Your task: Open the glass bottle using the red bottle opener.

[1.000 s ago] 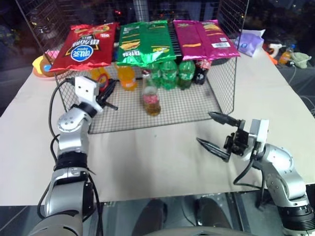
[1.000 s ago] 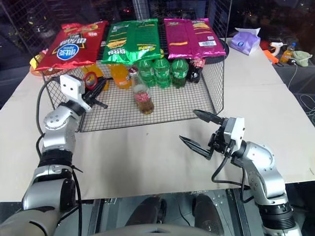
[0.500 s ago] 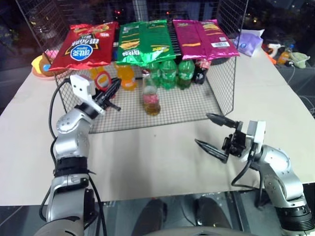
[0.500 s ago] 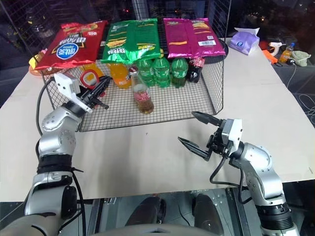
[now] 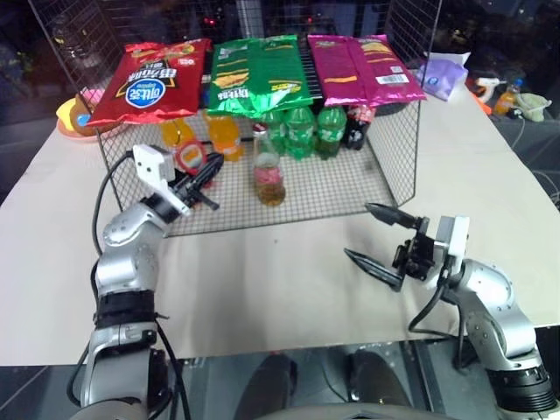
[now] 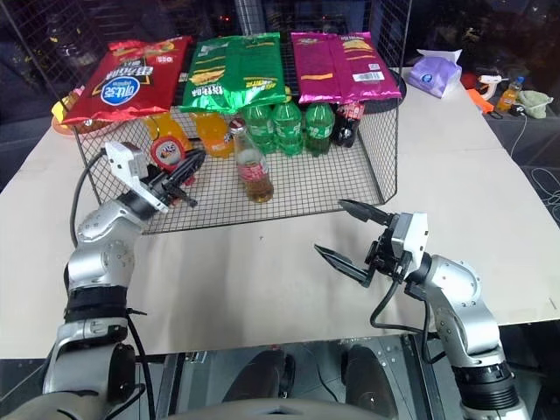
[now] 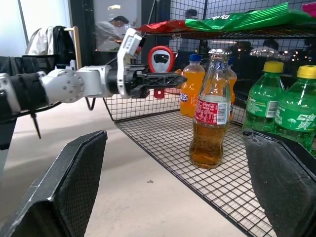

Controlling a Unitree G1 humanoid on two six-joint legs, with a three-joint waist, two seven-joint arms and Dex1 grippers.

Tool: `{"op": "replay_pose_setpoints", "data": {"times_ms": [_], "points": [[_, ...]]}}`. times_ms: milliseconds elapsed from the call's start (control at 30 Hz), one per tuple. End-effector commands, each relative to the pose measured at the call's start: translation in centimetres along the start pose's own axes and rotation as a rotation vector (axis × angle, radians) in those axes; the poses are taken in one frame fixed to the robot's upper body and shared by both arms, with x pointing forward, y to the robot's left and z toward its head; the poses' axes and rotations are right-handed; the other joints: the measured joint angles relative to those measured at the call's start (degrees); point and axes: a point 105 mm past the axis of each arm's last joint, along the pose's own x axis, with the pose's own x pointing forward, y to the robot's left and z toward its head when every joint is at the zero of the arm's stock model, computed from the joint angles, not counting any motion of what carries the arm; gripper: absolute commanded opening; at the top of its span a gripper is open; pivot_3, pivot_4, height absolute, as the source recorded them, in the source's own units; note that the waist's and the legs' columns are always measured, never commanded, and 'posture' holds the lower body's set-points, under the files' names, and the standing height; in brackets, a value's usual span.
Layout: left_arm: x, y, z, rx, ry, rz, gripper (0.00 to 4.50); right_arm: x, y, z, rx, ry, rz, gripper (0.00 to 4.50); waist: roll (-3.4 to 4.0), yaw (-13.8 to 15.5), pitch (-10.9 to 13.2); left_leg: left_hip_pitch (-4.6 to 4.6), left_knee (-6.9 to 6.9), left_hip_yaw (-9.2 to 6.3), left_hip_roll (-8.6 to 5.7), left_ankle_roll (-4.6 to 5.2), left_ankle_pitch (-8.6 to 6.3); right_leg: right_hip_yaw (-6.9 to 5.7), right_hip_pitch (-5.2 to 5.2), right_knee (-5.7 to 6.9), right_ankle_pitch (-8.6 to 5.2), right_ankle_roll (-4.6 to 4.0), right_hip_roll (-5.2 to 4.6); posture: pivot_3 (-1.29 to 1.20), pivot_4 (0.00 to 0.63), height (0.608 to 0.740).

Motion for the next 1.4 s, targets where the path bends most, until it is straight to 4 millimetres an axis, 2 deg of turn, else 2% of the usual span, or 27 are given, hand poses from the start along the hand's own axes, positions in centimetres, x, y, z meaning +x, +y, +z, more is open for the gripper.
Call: {"op": "replay_pose_setpoints", "data": {"times_ms": [33,267,467,600,733,900,1033,1167,1400], "points": [[0.0,-2.3,1.4,-0.124,-0.043,-0.115,0.06,0.3,0.2,0.9,-0.024,-0.025,0.004,4.50,0.00,0.0,0.0,0.00,0.00,0.00,0.00,0.00,0.00,0.00,0.00,0.00,0.00,0.00,0.00,0.00,0.150,0.740],[0.0,-6.8,2.5,-0.446,-0.039,-0.318,0.06,1.8,0.6,0.0,0.124,0.120,0.014,4.50,0.00,0.0,0.0,0.00,0.02,-0.01,0.03,0.00,0.00,0.01,-0.01,0.03,0.00,0.00,0.00,0.00,0.150,0.740],[1.0,-10.6,3.0,-0.558,-0.010,-0.477,0.06,4.3,1.1,-0.2,0.279,0.246,0.044,4.50,0.00,0.0,0.0,0.01,0.04,-0.01,0.03,0.00,0.00,0.02,-0.01,0.04,0.00,0.00,0.00,0.00,0.150,0.740],[1.9,-11.9,2.6,-0.581,0.003,-0.524,0.06,6.1,1.5,0.5,0.387,0.252,0.090,4.50,0.00,0.0,0.0,0.00,0.04,-0.02,0.02,-0.01,0.00,0.01,-0.01,0.02,0.00,-0.01,0.01,0.00,0.150,0.740],[2.2,-13.6,1.9,-0.610,0.051,-0.614,0.06,7.5,2.9,1.3,0.473,0.281,0.189,4.50,0.00,-0.1,0.0,-0.01,0.04,0.00,0.01,-0.01,0.00,0.02,-0.02,0.01,0.00,-0.01,0.00,0.00,0.150,0.740],[2.4,-14.7,1.4,-0.621,0.091,-0.702,0.06,8.4,2.6,2.6,0.527,0.261,0.224,4.50,0.01,-0.2,0.0,-0.03,0.03,-0.02,0.01,-0.01,0.00,-0.01,-0.04,0.00,0.00,-0.01,0.01,0.00,0.150,0.740],[2.8,-15.1,1.2,-0.617,0.099,-0.739,0.06,8.6,2.8,2.8,0.563,0.279,0.251,4.50,0.00,-0.1,0.0,-0.04,0.03,-0.01,-0.02,0.00,0.00,-0.01,-0.03,0.00,0.00,-0.01,0.01,0.00,0.150,0.740],[3.0,-15.2,1.0,-0.616,0.094,-0.751,0.00,8.7,2.8,2.7,0.588,0.291,0.258,3.36,0.00,-0.3,0.0,-0.05,0.02,-0.01,-0.01,0.00,0.00,-0.01,-0.05,-0.01,0.00,-0.01,0.03,0.00,0.150,0.740],[3.1,-15.5,0.9,-0.610,0.071,-0.766,0.00,8.8,3.0,2.2,0.610,0.316,0.245,0.17,0.01,-0.5,0.0,-0.08,0.03,0.00,-0.01,0.00,0.00,0.00,-0.07,-0.01,0.00,-0.01,0.02,0.00,0.150,0.740]]}}
